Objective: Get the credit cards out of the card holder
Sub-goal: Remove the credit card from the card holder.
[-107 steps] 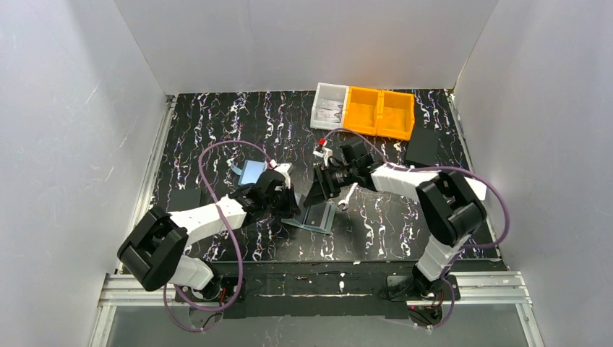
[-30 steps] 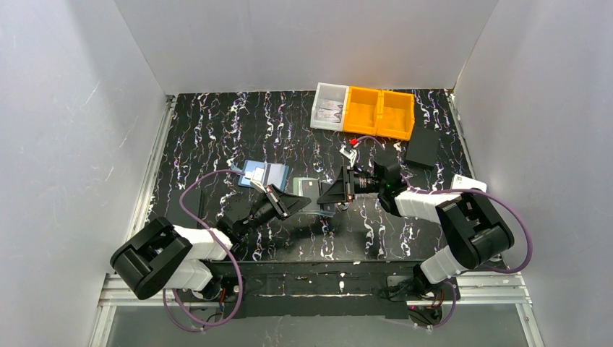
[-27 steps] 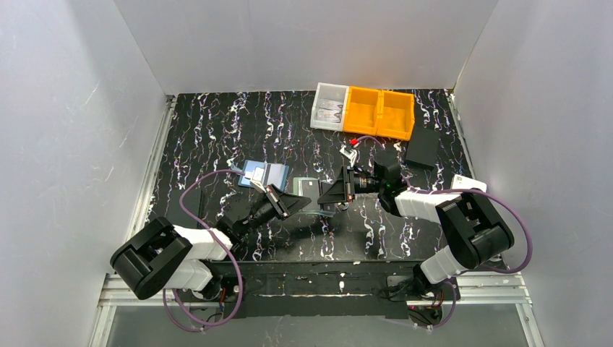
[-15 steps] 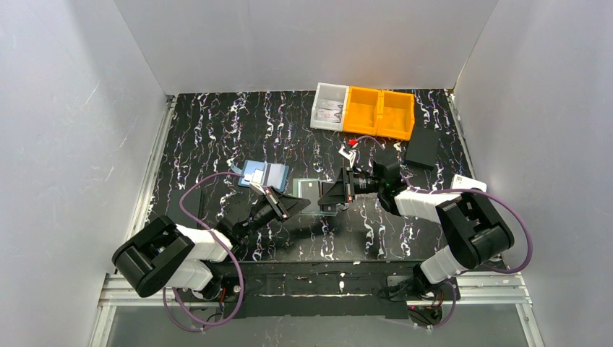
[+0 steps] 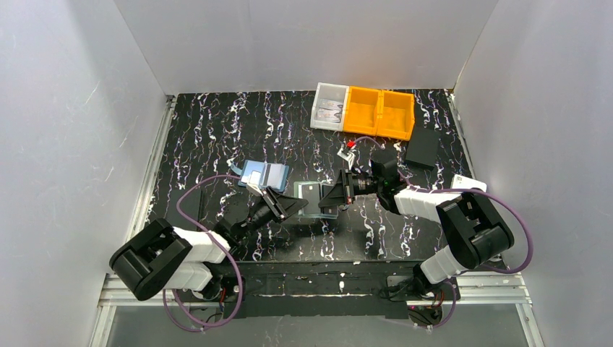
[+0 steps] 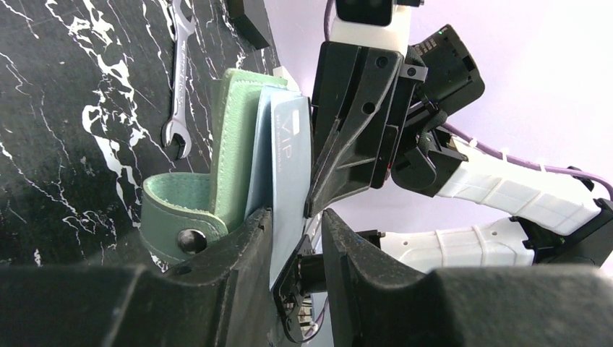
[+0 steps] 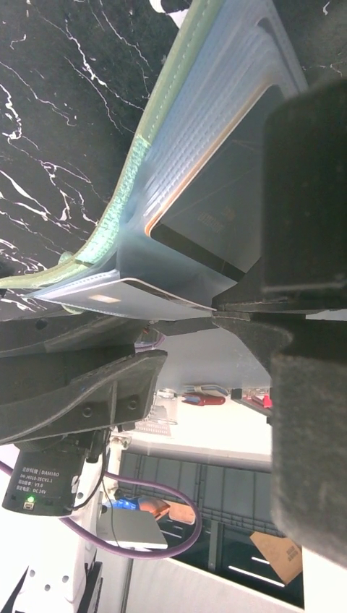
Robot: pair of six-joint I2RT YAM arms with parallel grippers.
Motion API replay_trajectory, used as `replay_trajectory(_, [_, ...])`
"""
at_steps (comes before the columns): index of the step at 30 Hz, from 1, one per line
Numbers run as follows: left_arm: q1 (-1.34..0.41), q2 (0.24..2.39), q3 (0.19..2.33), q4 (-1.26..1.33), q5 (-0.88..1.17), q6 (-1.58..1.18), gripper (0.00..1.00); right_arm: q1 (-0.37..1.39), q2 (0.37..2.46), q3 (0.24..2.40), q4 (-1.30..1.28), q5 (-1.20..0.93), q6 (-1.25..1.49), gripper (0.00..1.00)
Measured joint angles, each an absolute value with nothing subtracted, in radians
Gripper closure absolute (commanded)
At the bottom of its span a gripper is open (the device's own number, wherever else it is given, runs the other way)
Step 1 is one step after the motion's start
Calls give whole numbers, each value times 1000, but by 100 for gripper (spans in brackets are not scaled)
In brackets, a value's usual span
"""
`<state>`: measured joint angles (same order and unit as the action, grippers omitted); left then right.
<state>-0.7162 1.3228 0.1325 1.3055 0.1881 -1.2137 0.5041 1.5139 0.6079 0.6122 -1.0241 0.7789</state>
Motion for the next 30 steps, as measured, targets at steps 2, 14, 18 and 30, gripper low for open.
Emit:
replay_trajectory(2, [-710, 1307, 129, 1290, 186, -1214, 80, 504, 1514, 608, 602, -1024, 773, 99])
replay_trajectory(14, [-681, 1288, 128, 1227, 205, -1213, 100, 504, 1533, 616, 592, -1029, 753, 99])
replay_trajectory(18, [-675, 1288, 127, 1234, 218, -1212, 100, 504, 1535, 621, 576, -1030, 741, 99])
replay_trajectory(30, [-669, 1304, 87, 1283, 225, -1211, 100, 502, 1568, 634, 546, -1050, 671, 99])
